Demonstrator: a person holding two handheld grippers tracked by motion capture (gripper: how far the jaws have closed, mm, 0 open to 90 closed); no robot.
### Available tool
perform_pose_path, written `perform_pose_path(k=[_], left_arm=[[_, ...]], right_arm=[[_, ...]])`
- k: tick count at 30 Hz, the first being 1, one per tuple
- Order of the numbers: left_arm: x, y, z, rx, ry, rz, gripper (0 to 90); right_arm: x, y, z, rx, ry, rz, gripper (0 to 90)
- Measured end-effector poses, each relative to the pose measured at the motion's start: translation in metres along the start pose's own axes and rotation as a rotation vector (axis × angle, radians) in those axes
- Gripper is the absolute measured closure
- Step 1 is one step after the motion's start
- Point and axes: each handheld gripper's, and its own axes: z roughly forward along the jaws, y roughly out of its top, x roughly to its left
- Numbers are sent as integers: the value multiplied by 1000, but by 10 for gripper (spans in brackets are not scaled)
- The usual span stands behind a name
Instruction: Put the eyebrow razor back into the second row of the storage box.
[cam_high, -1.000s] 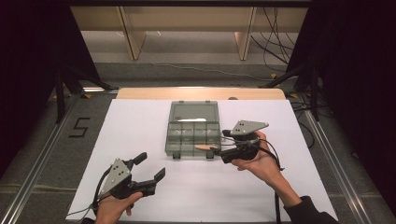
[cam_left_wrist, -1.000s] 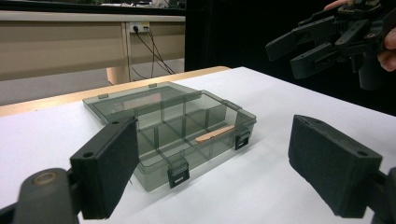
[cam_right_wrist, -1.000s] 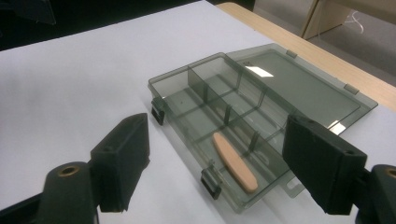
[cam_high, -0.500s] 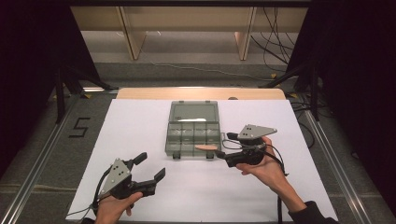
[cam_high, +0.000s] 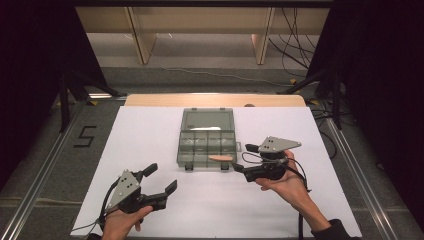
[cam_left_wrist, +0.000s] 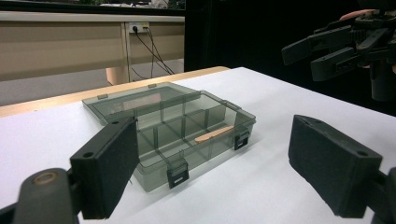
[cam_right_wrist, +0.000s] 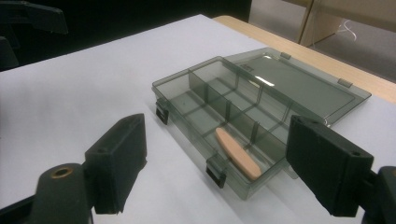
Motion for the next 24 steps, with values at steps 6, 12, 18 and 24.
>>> perform_pose_path(k=[6, 12, 18, 24], left_arm=[[0, 0, 0, 1, 0, 1, 159], [0, 0, 0, 0, -1, -1, 159], [0, 0, 0, 0, -2, -1, 159], [0, 0, 0, 0, -1, -1, 159]], right_arm=[[0, -5, -4, -25, -3, 9, 211], [0, -8, -9, -36, -9, 14, 205], [3, -17, -14, -64, -5, 44, 194], [5, -22, -18, -79, -11, 54, 193]])
